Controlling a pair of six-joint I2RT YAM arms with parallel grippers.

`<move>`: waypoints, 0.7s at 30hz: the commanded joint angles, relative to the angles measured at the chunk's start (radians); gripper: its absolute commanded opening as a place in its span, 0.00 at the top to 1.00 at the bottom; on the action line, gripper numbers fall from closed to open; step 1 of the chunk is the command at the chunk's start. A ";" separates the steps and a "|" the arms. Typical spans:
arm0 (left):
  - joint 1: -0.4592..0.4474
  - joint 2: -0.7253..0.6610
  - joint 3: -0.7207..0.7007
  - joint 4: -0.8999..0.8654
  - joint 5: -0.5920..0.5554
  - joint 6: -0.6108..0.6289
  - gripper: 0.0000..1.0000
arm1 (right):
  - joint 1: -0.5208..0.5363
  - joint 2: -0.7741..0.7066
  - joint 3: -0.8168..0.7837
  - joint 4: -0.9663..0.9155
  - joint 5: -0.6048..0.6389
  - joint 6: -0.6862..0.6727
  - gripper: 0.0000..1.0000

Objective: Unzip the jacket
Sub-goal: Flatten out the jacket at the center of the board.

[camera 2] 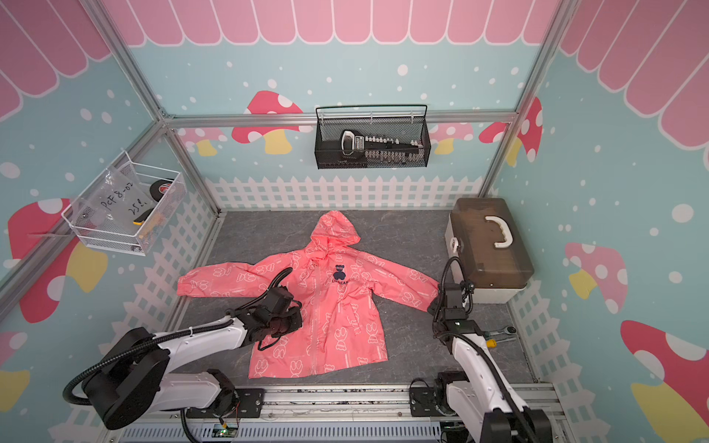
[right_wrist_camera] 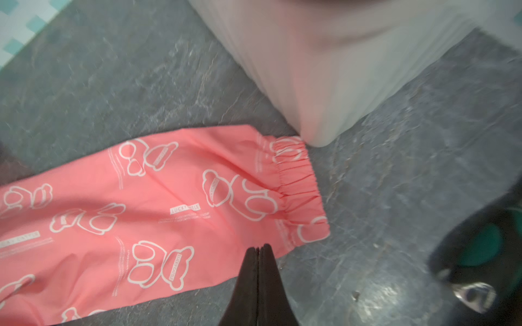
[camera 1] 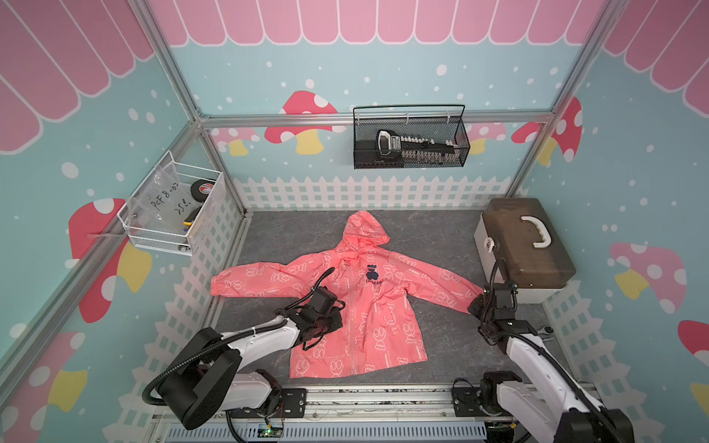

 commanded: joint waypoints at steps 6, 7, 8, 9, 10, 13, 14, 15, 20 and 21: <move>-0.115 -0.075 0.022 -0.036 -0.112 -0.031 0.66 | -0.009 0.130 0.134 0.070 -0.302 -0.213 0.52; -0.114 -0.089 0.064 -0.066 -0.146 0.007 0.55 | -0.008 0.185 0.173 0.067 -0.358 -0.230 0.45; -0.113 -0.097 0.106 -0.102 -0.191 0.039 0.46 | -0.006 0.224 0.202 0.067 -0.391 -0.244 0.42; -0.107 -0.099 0.161 -0.141 -0.237 0.085 0.37 | -0.001 0.260 0.230 0.067 -0.414 -0.254 0.39; -0.091 -0.087 0.220 -0.170 -0.268 0.133 0.30 | 0.001 0.290 0.254 0.065 -0.435 -0.267 0.36; 0.005 0.001 0.391 -0.223 -0.255 0.238 0.22 | 0.027 0.350 0.308 0.056 -0.462 -0.290 0.34; 0.047 0.045 0.445 -0.236 -0.228 0.260 0.22 | 0.036 0.365 0.321 0.055 -0.470 -0.294 0.34; 0.089 0.104 0.506 -0.251 -0.197 0.287 0.21 | 0.050 0.382 0.335 0.056 -0.481 -0.298 0.35; 0.197 0.406 0.839 -0.364 -0.126 0.388 0.22 | 0.112 0.453 0.363 0.088 -0.493 -0.294 0.42; 0.212 0.463 0.896 -0.379 -0.111 0.395 0.23 | 0.121 0.466 0.363 0.102 -0.495 -0.289 0.44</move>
